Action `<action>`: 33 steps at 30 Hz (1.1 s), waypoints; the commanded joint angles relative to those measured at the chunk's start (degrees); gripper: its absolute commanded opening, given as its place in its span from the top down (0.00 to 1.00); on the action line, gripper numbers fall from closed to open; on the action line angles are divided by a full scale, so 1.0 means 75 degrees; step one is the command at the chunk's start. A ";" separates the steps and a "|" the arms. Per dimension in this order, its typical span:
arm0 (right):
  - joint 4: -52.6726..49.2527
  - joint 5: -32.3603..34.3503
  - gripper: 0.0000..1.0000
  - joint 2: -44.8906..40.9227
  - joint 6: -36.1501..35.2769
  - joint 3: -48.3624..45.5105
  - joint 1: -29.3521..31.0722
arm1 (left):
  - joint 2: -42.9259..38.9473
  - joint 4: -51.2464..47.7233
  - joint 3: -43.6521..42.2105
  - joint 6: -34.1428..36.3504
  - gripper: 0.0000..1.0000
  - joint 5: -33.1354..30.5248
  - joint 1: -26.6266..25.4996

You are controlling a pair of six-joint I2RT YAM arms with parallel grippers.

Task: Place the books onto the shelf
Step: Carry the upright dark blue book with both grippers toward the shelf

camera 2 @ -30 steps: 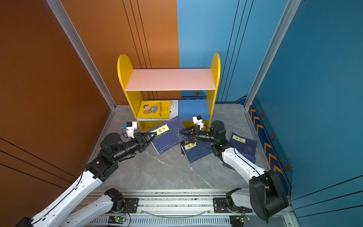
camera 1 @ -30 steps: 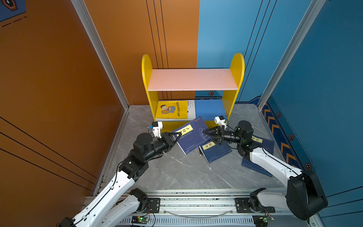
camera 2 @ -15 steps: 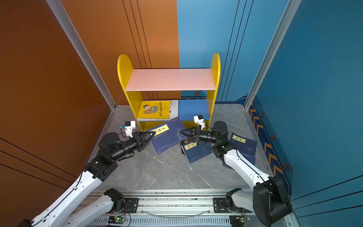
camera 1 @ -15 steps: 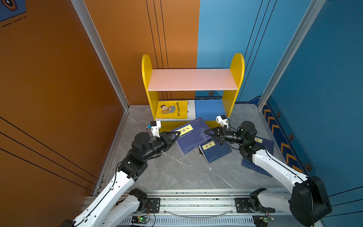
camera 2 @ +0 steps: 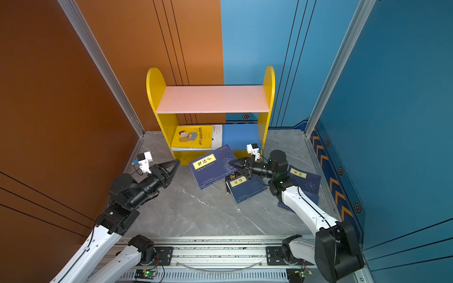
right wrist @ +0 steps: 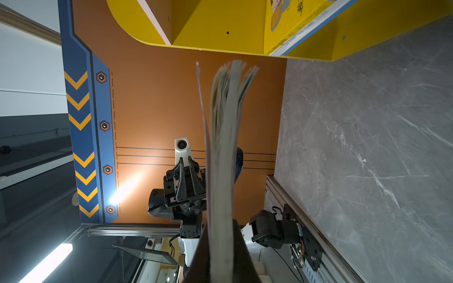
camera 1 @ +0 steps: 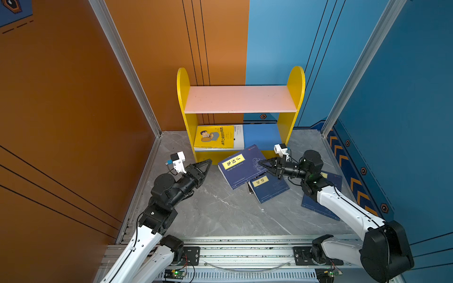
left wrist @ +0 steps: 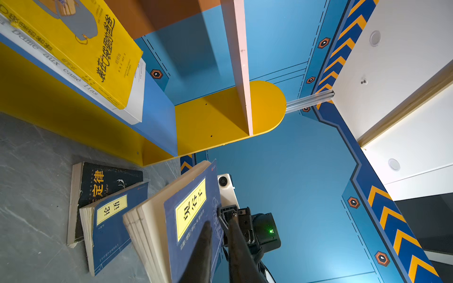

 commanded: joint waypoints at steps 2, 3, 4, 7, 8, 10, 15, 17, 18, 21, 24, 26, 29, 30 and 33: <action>0.0066 0.0134 0.89 -0.0051 -0.0017 0.0196 -0.0090 | -0.0111 -0.0608 -0.0091 0.0003 0.82 -0.0247 0.0020; 0.0077 0.0175 0.89 -0.0016 -0.0006 0.0239 -0.0099 | -0.0119 -0.0697 -0.0143 -0.0015 0.78 -0.0287 -0.0029; 0.0116 0.0204 0.89 0.0028 0.0024 0.0293 -0.0113 | -0.0149 -0.0755 -0.0190 -0.0032 0.74 -0.0338 -0.0085; 0.0386 0.0279 0.89 0.0190 0.0246 0.0414 -0.0162 | -0.0157 -0.0770 -0.0421 -0.0141 0.59 -0.0521 -0.0341; 0.0549 0.0297 0.89 0.0245 0.0371 0.0437 -0.0176 | -0.0139 -0.0768 -0.0475 -0.0151 0.57 -0.0620 -0.0458; 0.0829 0.0312 0.89 0.0353 0.0603 0.0453 -0.0197 | -0.0075 -0.0699 -0.0544 -0.0162 0.45 -0.0758 -0.0699; 0.1137 0.0358 0.89 0.0526 0.0907 0.0455 -0.0176 | 0.0312 0.0452 -0.0830 -0.0382 0.22 -0.1119 -0.1500; 0.1173 0.0391 0.89 0.0549 0.0955 0.0460 -0.0144 | 0.0532 0.0878 -0.0872 -0.0414 0.18 -0.1294 -0.1826; 0.1170 0.0405 0.89 0.0552 0.0955 0.0469 -0.0134 | 0.0661 0.1133 -0.0878 -0.0427 0.15 -0.1398 -0.1987; 0.1170 0.0452 0.89 0.0529 0.0953 0.0443 -0.0095 | 0.0966 0.1813 -0.0856 -0.0476 0.08 -0.1693 -0.2370; 0.1167 0.0473 0.89 0.0483 0.0952 0.0402 -0.0066 | 0.1251 0.2265 -0.0759 -0.0546 0.07 -0.1835 -0.2595; 0.1166 0.0465 0.89 0.0447 0.0952 0.0374 -0.0047 | 0.1426 0.2417 -0.0653 -0.0561 0.07 -0.1872 -0.2683; 0.1136 0.0452 0.89 0.0387 0.0968 0.0354 -0.0017 | 0.1644 0.2592 -0.0502 -0.0573 0.07 -0.1970 -0.2739; 0.1133 0.0453 0.89 0.0364 0.0978 0.0349 -0.0001 | 0.1718 0.2694 -0.0491 -0.0590 0.08 -0.1999 -0.2740; 0.1111 0.0355 0.89 0.0266 0.0973 0.0336 0.0008 | 0.1835 0.3033 -0.0502 -0.0602 0.11 -0.2067 -0.2712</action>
